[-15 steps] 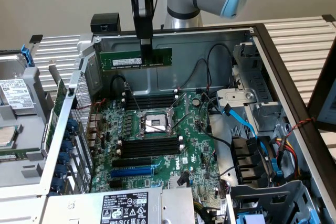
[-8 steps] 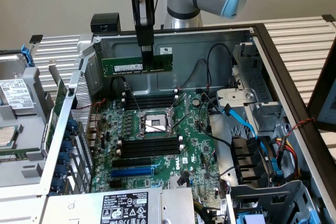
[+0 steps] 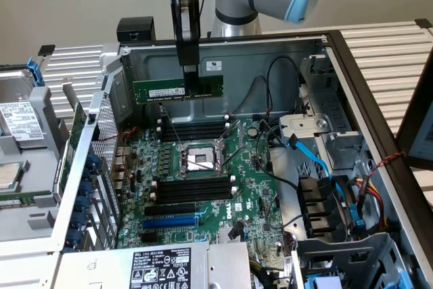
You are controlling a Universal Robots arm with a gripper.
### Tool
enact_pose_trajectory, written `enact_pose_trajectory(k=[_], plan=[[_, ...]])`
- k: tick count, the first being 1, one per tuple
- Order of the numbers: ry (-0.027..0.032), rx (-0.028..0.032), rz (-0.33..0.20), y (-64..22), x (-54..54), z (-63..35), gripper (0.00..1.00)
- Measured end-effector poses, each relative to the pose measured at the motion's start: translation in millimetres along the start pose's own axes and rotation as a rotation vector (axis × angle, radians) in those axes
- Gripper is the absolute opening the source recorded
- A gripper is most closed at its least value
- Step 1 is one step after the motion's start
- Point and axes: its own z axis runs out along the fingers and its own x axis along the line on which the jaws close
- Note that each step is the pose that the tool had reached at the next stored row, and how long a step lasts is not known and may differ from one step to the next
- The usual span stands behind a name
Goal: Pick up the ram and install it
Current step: 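Insert the ram into the slot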
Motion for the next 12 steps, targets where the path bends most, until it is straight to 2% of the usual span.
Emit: enact_pose_trajectory(k=[2, 3, 4, 7, 12], plan=[[-0.0004, 0.0002, 0.0, -0.4, -0.8, 0.4, 0.12], [0.0105, -0.001, 0.0, -2.2, -5.4, 3.5, 0.12], [0.0194, -0.0011, 0.0, -2.4, -5.5, 7.0, 0.12], [0.0195, -0.001, 0.001, -6.2, -6.2, 28.1, 0.12], [0.021, -0.0016, 0.016, -6.2, -6.2, 34.1, 0.12]])
